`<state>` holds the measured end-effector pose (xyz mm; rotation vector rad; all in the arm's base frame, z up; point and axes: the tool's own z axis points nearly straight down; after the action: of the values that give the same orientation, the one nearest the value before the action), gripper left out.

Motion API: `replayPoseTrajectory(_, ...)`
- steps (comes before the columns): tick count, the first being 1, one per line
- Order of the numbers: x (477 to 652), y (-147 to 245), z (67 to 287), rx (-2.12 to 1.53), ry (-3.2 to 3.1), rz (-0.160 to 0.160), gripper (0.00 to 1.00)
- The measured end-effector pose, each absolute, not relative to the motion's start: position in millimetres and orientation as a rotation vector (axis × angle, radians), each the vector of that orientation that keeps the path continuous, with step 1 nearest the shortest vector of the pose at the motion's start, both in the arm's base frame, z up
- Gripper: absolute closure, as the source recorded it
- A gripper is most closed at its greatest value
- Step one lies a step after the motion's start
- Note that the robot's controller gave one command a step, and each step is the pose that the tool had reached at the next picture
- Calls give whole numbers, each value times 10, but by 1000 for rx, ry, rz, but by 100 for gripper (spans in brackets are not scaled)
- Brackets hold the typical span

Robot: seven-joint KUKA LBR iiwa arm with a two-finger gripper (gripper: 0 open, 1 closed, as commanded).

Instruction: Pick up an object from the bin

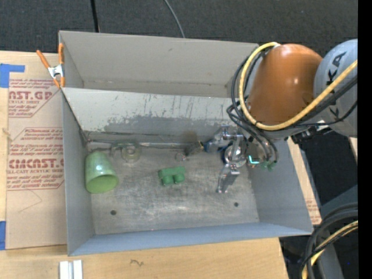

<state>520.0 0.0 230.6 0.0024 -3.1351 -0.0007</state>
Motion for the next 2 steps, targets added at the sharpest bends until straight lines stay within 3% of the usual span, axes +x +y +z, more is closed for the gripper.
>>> replayPoseTrajectory(1,5849,358,711,244,-3140,-1,0)
replayPoseTrajectory(2,5846,354,754,243,-3136,-1,100)
